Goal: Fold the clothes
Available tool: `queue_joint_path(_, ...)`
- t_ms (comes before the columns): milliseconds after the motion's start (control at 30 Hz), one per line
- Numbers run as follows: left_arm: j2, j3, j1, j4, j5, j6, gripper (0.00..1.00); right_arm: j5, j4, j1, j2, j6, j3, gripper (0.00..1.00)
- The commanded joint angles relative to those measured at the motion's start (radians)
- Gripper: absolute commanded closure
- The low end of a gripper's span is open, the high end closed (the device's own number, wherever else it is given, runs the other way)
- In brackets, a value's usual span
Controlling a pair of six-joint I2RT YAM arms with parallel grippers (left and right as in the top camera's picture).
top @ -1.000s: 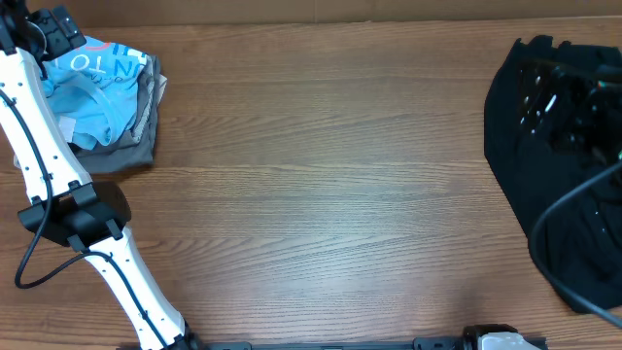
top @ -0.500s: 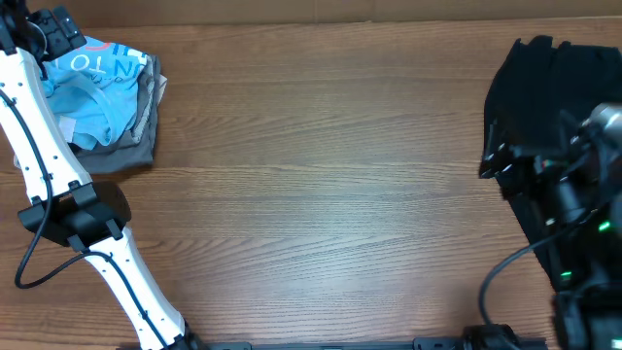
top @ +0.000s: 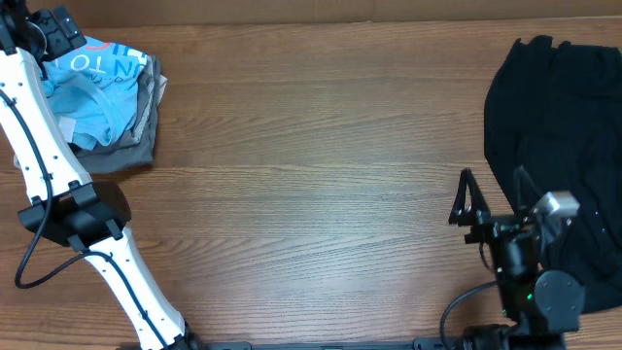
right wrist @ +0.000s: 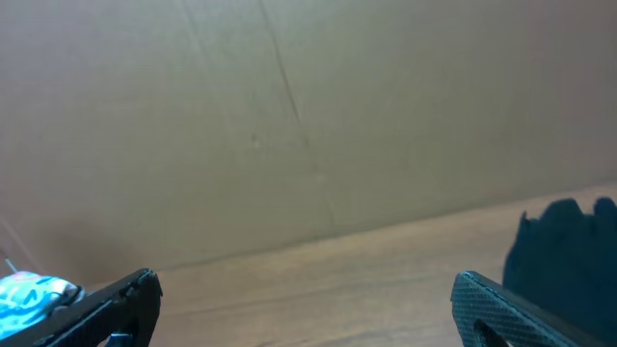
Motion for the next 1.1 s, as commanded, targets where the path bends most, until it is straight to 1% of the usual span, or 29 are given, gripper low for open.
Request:
queue_joint_path(0, -0.034, 0.019, -0.01, 0.001, 0.009, -0.014, 0.01, 0.035, 0.029, 0.001, -0.1, 0.008, -0.101, 0.0)
queue_joint_path(133, -0.034, 0.019, -0.01, 0.001, 0.009, -0.014, 0.0, 0.043, 0.054, 0.002, -0.167, 0.008, -0.187, 0.0)
queue_joint_path(400, -0.034, 0.019, -0.01, 0.0, 0.008, -0.014, 0.0, 0.098, 0.089, 0.002, -0.23, 0.008, -0.314, 0.0)
queue_joint_path(700, -0.034, 0.019, -0.01, 0.001, 0.009, -0.014, 0.0, 0.121, 0.089, 0.003, -0.245, 0.008, -0.312, 0.0)
queue_joint_path(767, -0.034, 0.019, -0.01, 0.001, 0.009, -0.014, 0.0, 0.118, 0.057, 0.003, -0.245, 0.008, -0.312, 0.0)
queue_joint_path(867, -0.034, 0.019, -0.01, 0.001, 0.008, -0.014, 0.0, 0.058, -0.051, 0.003, -0.245, 0.006, -0.312, 0.0)
queue_joint_path(1067, -0.034, 0.019, -0.01, 0.001, 0.008, -0.014, 0.0, 0.052, -0.043, 0.003, -0.245, -0.04, -0.312, 0.0)
